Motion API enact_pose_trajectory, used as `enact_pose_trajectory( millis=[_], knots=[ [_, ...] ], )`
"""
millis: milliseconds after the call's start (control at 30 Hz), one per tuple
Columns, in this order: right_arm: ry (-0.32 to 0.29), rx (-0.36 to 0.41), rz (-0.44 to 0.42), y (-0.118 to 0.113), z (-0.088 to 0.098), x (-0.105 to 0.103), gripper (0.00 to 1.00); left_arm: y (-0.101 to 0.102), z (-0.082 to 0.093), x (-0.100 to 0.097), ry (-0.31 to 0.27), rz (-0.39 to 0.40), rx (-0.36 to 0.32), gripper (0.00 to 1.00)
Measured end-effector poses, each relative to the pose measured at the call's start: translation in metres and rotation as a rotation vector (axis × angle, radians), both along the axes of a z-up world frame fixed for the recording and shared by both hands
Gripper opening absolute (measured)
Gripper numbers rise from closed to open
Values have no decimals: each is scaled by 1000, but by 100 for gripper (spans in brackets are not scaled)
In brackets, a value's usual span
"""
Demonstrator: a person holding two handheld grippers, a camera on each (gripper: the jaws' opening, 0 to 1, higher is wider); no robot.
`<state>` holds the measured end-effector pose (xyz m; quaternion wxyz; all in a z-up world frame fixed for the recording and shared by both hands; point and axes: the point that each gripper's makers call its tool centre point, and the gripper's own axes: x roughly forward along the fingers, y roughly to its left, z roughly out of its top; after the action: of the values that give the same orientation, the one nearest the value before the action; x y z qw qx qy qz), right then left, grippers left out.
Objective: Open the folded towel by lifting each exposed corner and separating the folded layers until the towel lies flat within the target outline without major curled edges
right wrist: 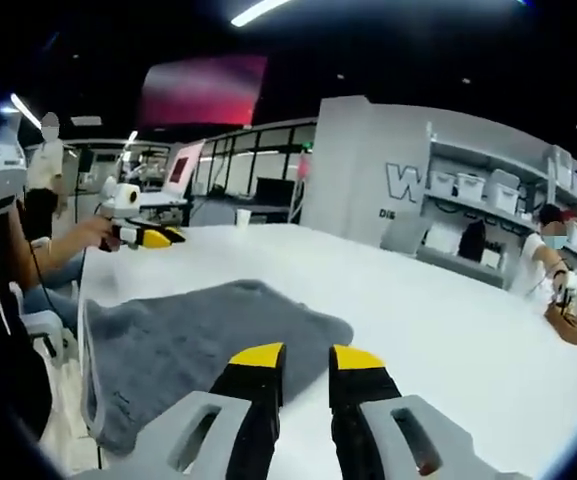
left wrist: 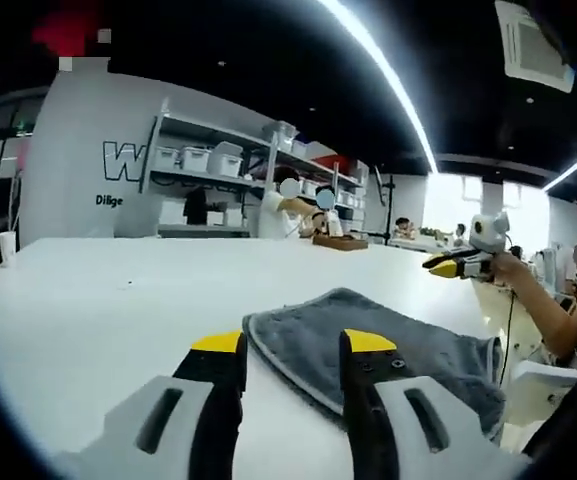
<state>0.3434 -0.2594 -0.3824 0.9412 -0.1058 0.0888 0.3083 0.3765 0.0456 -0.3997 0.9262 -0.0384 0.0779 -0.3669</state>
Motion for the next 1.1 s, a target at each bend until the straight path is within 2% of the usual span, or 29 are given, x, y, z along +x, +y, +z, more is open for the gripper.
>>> enact_pose_trajectory(
  millis=[167,367,433,500,600,867,1000,1100],
  knots=[
    [3,16,-3,3,0,3,12,-13,-2,4,8,-28,-10,47],
    [10,26,-18,0,-2,7,12,-16,-5,16,23,-18,-2,47],
    [5,27,-28,-1,-4,10,12,-18,-13,23,40,-12,0,46],
    [-1,33,-45,-2,-7,14,12,-20,-25,27,87,6,-3,46],
    [3,54,-49,-2,-11,16,12,-26,-33,31,100,-3,-6,46],
    [-7,42,-35,4,-14,17,14,-26,-34,41,110,23,-33,46],
    [-12,57,-24,12,-14,21,14,-28,-40,43,105,21,8,49],
    [-12,70,-13,17,-14,24,13,-32,-42,44,116,18,0,52]
  ],
)
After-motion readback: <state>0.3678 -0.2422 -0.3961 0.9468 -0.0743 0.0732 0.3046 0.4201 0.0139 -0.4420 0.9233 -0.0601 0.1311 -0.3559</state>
